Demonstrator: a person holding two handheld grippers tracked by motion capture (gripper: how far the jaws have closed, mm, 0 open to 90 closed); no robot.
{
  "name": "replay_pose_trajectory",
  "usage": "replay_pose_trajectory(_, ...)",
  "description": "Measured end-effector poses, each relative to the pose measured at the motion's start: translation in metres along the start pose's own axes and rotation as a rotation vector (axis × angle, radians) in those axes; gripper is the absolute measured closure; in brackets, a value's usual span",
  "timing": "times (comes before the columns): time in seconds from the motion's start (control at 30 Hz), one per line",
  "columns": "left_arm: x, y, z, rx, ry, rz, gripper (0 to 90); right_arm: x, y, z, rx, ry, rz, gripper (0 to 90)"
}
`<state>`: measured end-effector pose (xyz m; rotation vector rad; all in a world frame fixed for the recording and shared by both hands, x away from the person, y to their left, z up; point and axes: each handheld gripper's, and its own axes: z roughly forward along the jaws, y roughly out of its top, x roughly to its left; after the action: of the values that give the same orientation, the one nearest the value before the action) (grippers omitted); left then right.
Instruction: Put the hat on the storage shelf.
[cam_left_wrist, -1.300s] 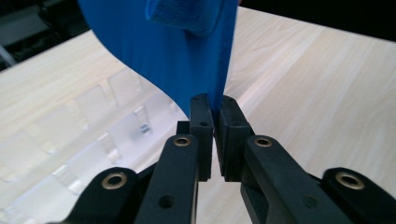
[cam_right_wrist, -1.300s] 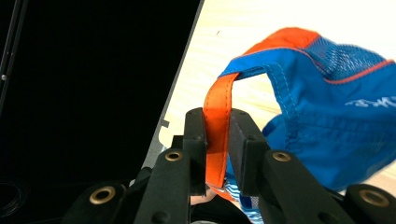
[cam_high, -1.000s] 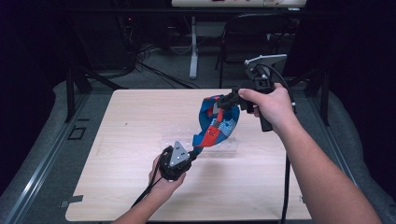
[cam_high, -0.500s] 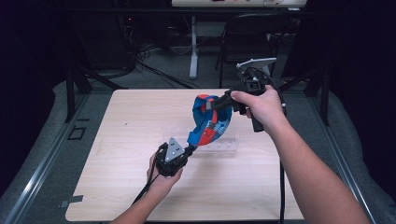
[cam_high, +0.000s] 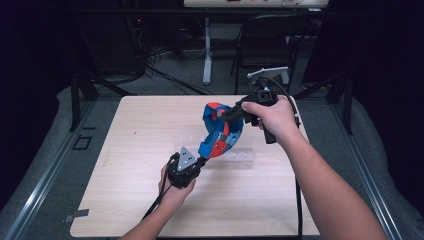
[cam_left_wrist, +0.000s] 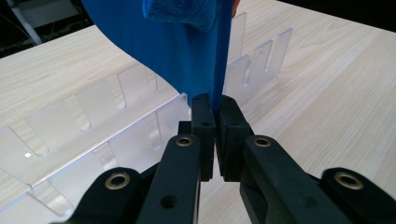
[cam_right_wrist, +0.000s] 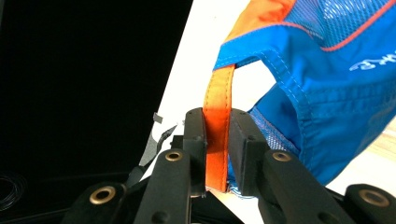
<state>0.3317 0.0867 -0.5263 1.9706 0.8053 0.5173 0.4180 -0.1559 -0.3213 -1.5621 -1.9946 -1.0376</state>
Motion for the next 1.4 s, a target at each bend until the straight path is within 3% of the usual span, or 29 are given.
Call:
replay_pose_trajectory(0.43,-0.001,-0.013,0.014,0.047,0.003,0.002,87.4,-0.011,-0.002,0.007,0.008,-0.009,0.018,78.0)
replay_pose_trajectory(0.63,-0.001,-0.016,0.015,0.045,0.012,0.001,87.4,-0.017,-0.003,0.012,0.01,-0.016,0.039,78.0)
replay_pose_trajectory(0.83,0.001,-0.015,0.013,0.049,0.001,-0.027,85.8,-0.021,-0.002,0.012,0.012,-0.013,0.045,77.9)
replay_pose_trajectory(0.97,0.002,-0.014,0.009,0.045,-0.018,-0.035,78.9,-0.023,-0.003,0.011,0.0,-0.015,0.049,77.9)
replay_pose_trajectory(1.2,0.002,-0.012,-0.002,0.044,-0.033,-0.008,65.9,-0.031,-0.003,0.007,0.011,-0.017,0.06,77.7)
replay_pose_trajectory(1.4,0.012,-0.016,-0.008,0.07,-0.035,-0.034,54.7,-0.039,-0.002,0.003,0.008,-0.027,0.075,77.5)
